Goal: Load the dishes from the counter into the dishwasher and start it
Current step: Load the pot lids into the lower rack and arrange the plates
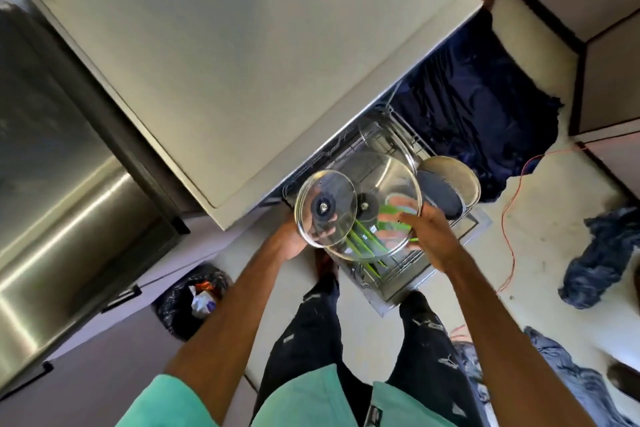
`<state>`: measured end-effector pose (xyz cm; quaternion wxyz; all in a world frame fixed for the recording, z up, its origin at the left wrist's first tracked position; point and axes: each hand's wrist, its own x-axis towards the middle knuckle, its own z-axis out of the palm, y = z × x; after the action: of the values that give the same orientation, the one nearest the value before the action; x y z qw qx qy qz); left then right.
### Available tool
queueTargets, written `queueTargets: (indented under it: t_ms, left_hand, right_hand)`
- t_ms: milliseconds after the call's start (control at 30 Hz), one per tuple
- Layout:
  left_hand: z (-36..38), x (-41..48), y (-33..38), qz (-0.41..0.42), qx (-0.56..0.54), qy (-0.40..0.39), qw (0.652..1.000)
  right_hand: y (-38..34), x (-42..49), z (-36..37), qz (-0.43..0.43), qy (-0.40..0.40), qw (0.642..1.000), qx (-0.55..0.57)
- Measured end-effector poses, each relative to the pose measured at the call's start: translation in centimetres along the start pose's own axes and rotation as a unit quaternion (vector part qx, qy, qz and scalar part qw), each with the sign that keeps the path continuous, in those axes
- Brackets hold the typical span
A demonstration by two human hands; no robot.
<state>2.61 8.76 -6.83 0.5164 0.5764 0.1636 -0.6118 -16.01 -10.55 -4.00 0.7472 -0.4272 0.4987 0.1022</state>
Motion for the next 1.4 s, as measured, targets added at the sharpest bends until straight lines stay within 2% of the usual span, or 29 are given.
queueTargets:
  t_ms: [167,267,333,400,533,667,733,833,933,1267,1400]
  left_hand:
    - [1.5,8.2,-3.1,0.008,-0.016,0.026,1.000]
    - [2.0,13.2,-4.5,-0.005,-0.068,0.081,0.994]
    - [1.8,16.3,-5.9,-0.027,-0.116,0.124,0.985]
    - [1.0,18.8,-7.4,-0.031,-0.146,0.153,0.977]
    - [-0.1,20.6,-8.9,-0.026,-0.189,0.195,0.962]
    - [-0.4,21.3,-9.6,-0.023,-0.219,0.200,0.955]
    - [-0.4,21.5,-9.6,-0.022,-0.219,0.194,0.956]
    - [-0.2,21.7,-9.3,-0.024,-0.220,0.182,0.958]
    - [-0.6,22.1,-9.3,-0.030,-0.220,0.179,0.959]
    - [-2.4,23.2,-8.7,-0.058,-0.172,0.169,0.969]
    - [-2.8,23.3,-8.2,-0.053,-0.158,0.166,0.972]
  right_hand:
    - [1.9,8.3,-3.8,0.004,0.060,0.998,-0.035]
    - [2.7,12.8,-4.8,-0.064,0.123,0.980,-0.146]
    - [3.1,15.5,-5.3,-0.117,0.162,0.929,-0.311]
    - [3.4,17.6,-5.4,-0.160,0.174,0.877,-0.417]
    - [3.9,21.3,-4.8,-0.190,0.128,0.817,-0.530]
    - [3.8,23.6,-4.0,-0.260,0.133,0.774,-0.561]
    - [3.4,24.2,-3.9,-0.291,0.141,0.765,-0.557]
    - [2.6,25.0,-3.8,-0.292,0.154,0.761,-0.559]
    - [2.6,26.8,-3.7,-0.278,0.170,0.749,-0.577]
    - [2.5,32.2,-2.9,-0.193,0.186,0.751,-0.604]
    - [1.7,33.7,-3.2,-0.230,0.199,0.751,-0.586]
